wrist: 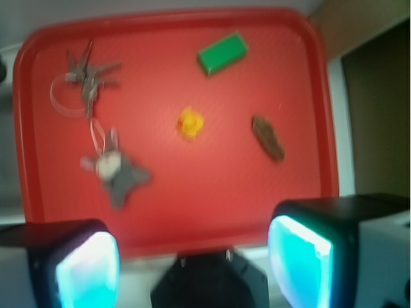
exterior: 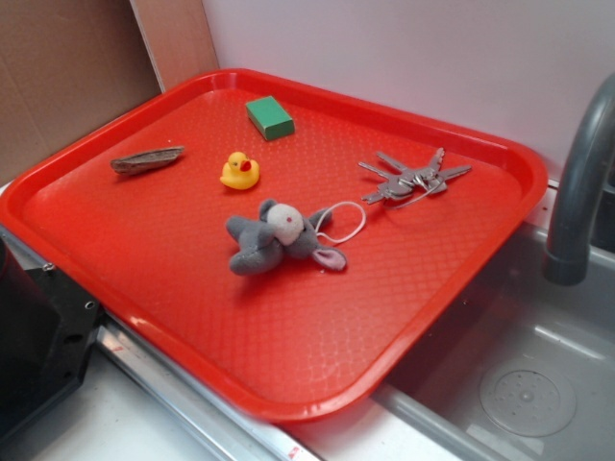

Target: Grab the yellow duck.

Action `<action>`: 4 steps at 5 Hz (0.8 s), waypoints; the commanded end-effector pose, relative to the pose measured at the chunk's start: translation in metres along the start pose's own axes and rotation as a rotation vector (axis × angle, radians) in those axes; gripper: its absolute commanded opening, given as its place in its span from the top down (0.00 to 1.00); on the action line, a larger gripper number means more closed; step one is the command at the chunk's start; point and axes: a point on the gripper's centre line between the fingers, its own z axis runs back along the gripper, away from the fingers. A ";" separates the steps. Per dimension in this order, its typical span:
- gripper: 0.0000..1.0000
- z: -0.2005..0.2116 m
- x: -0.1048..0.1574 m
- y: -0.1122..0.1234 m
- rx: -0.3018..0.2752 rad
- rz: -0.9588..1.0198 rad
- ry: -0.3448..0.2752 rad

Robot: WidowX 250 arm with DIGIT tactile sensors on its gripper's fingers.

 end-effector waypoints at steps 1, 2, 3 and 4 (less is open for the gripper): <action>0.00 -0.054 0.036 0.006 0.096 -0.090 0.036; 0.00 -0.104 0.037 0.009 0.163 -0.184 0.086; 0.00 -0.155 0.037 0.016 0.156 -0.196 0.146; 0.00 -0.190 0.034 0.022 0.151 -0.180 0.200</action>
